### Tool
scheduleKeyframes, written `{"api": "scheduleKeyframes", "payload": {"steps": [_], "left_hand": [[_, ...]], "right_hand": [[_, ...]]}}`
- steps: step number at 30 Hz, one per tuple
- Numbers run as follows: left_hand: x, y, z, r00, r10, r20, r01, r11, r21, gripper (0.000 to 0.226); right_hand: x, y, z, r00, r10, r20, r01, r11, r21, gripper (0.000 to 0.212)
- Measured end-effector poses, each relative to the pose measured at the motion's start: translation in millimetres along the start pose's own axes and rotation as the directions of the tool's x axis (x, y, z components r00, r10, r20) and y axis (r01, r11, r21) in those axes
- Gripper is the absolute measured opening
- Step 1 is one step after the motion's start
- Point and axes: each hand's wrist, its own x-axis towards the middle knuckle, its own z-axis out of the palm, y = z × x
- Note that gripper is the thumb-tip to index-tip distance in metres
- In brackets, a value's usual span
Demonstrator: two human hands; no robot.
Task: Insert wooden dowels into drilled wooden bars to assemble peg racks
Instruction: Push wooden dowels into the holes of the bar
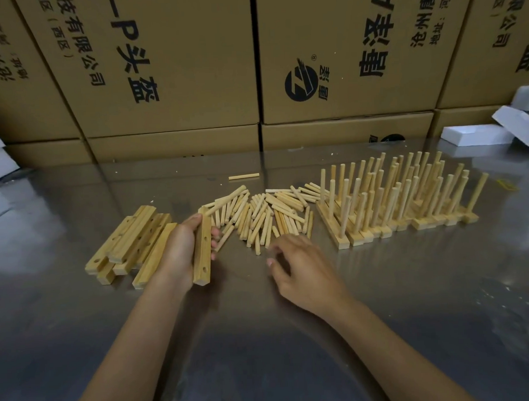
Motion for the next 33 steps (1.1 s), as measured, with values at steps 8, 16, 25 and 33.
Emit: {"api": "scheduleKeyframes", "payload": {"steps": [8,16,25,33], "left_hand": [[-5,-3,11,1.000,-0.006,-0.003,0.006,0.999,0.044,0.028],[-24,-5,33,0.992,-0.090,0.087,0.089,0.996,0.015,0.029],[-35,-4,47,0.984,-0.061,0.166,0.055,0.998,0.042,0.029],[-46,-14,58,0.986,0.055,0.158,-0.092,0.966,0.240,0.035]], "right_hand": [[-6,4,-11,0.975,0.198,-0.099,-0.210,0.969,-0.128,0.010],[-7,-6,-23,0.998,0.065,-0.024,-0.054,0.943,0.328,0.013],[-8,-16,-29,0.990,-0.042,-0.132,0.070,0.975,0.212,0.022],[-11,-23,-34,0.988,-0.107,-0.108,0.116,0.990,0.081,0.014]]}}
